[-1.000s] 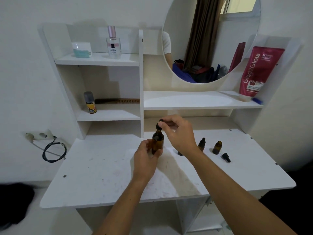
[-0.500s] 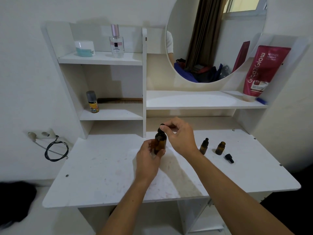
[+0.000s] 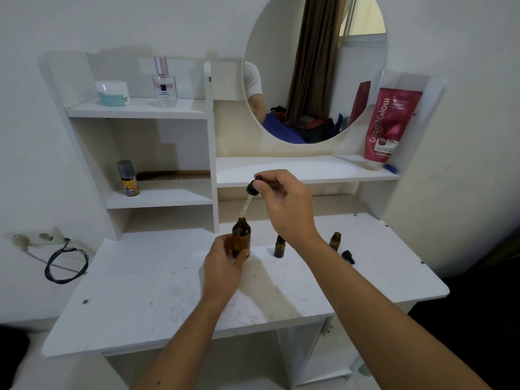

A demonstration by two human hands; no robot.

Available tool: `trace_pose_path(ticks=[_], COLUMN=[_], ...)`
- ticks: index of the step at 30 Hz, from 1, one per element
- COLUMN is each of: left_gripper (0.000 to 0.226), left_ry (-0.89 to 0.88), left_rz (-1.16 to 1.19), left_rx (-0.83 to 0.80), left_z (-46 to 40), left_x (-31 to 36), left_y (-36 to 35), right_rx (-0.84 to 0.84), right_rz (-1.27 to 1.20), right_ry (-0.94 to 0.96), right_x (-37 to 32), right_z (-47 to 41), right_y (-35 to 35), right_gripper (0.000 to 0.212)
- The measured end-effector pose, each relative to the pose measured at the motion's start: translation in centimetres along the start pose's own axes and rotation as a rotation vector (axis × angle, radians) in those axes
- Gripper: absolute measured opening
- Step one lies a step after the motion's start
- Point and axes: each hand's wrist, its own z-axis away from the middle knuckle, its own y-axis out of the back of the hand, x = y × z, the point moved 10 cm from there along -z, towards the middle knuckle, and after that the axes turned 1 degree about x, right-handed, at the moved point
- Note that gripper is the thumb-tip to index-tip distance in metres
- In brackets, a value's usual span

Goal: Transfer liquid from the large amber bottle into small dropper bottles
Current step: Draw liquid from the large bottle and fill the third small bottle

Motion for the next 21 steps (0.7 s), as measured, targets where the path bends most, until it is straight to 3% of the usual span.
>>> trace_pose_path(ticks=[7, 13, 21], left_gripper=[0.065, 0.061, 0.049], left_ry=[0.012, 0.021, -0.096], left_rz=[0.076, 0.179, 0.2], left_rx=[0.068, 0.135, -0.178], left_z=[1.0, 4.0, 8.7], left_x=[0.2, 1.8, 7.6], left_y=[0.5, -0.6, -11.0], right_rx=[0.052, 0.091, 0.143], right_rz=[-0.003, 0.009, 0.083], right_ry=[-0.01, -0.016, -0.096], right_x=[0.4, 0.8, 3.9], right_z=[0.9, 2.1, 4.0], right_y=[4.0, 8.1, 15.3], right_gripper=[0.013, 0.014, 0.013])
